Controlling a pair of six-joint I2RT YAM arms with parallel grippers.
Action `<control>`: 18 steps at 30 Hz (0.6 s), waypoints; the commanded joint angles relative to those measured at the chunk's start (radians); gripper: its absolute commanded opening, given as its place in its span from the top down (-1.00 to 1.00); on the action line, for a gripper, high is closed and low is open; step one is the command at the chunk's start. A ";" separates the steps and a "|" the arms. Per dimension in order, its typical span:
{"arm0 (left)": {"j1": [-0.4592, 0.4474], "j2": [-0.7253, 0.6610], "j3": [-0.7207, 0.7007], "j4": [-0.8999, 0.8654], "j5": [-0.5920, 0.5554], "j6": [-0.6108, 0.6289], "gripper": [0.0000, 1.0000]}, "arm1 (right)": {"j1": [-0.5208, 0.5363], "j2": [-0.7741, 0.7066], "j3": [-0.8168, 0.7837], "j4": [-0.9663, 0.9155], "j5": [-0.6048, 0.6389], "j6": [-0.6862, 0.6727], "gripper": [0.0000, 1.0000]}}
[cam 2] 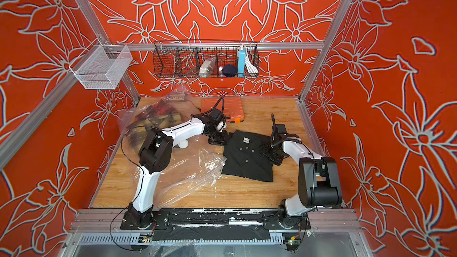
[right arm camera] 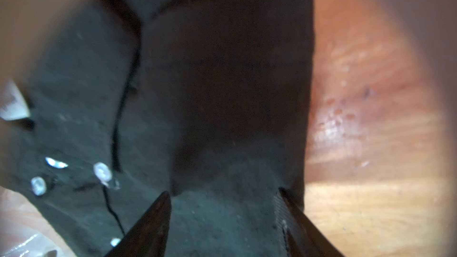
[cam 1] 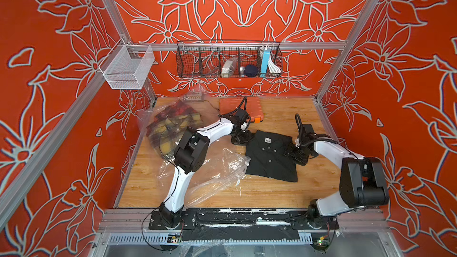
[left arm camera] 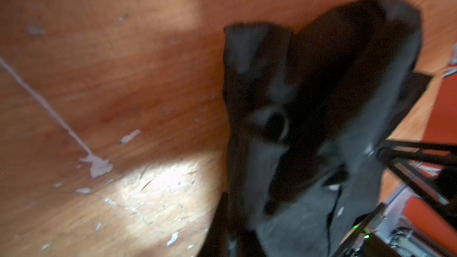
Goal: Place the folded shirt into the vacuum bag
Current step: Pick up the shirt from the center of the board.
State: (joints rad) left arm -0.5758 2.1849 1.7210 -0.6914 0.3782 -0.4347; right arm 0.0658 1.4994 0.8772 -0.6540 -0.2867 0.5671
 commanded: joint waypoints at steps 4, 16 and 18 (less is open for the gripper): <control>0.001 -0.108 -0.020 -0.132 -0.144 0.033 0.29 | -0.027 -0.116 0.019 -0.153 0.084 -0.061 -0.62; -0.196 -0.063 0.069 -0.024 0.039 -0.010 0.27 | -0.035 -0.062 -0.063 0.015 -0.032 -0.056 -0.69; -0.197 -0.022 0.076 -0.016 0.036 -0.004 0.30 | -0.034 -0.030 -0.070 0.058 -0.050 -0.045 -0.66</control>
State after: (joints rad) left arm -0.7948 2.0861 1.7958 -0.7197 0.3740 -0.4339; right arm 0.0334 1.4353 0.8265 -0.6697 -0.2962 0.5159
